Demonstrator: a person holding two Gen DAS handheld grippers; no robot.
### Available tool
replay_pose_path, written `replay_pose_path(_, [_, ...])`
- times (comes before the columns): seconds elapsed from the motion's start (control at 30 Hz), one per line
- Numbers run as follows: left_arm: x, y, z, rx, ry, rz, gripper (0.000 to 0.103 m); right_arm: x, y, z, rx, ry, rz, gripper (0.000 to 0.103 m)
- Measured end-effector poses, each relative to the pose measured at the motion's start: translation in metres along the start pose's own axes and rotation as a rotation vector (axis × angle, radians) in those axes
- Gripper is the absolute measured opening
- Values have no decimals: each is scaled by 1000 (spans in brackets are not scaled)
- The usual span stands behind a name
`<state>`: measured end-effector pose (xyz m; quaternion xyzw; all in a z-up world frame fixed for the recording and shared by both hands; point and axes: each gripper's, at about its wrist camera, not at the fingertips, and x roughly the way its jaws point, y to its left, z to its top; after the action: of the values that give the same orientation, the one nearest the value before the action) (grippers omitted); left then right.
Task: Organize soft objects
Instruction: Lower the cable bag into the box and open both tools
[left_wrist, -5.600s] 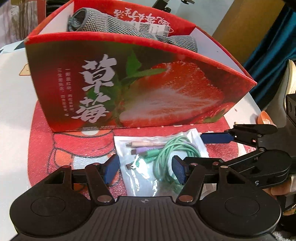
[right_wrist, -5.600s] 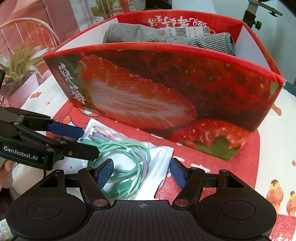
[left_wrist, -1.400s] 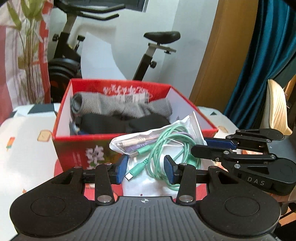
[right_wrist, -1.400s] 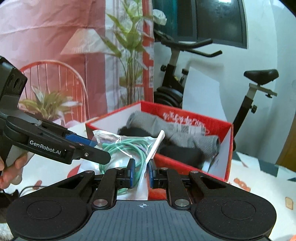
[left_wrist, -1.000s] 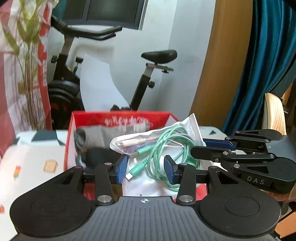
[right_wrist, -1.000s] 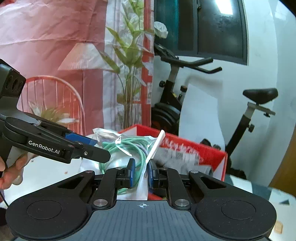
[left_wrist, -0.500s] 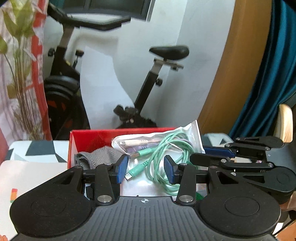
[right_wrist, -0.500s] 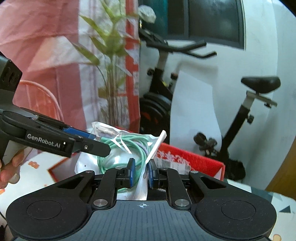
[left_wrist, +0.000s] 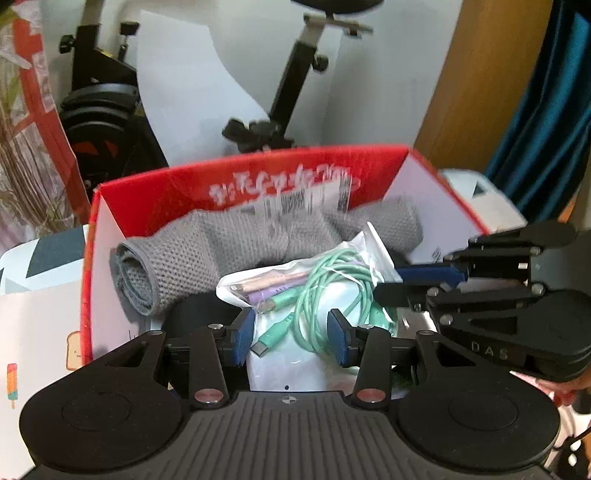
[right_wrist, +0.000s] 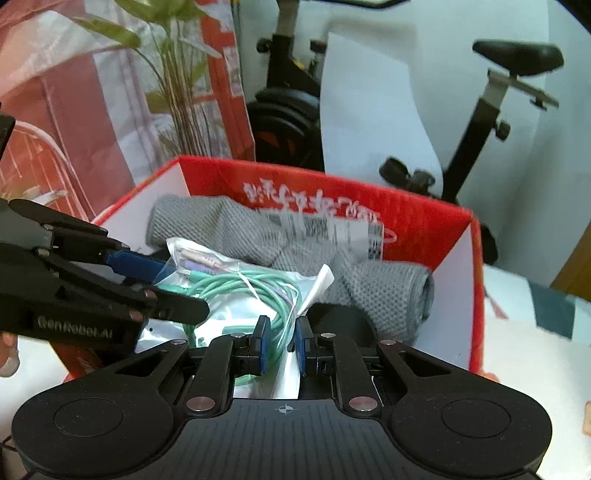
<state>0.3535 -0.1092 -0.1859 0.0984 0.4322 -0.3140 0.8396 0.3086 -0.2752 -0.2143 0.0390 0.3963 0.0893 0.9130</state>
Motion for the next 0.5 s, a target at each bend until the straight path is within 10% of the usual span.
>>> replay_pose_path(0.5, [24, -3, 0, 42, 99, 9, 47, 29, 5, 8, -32, 182, -35, 15])
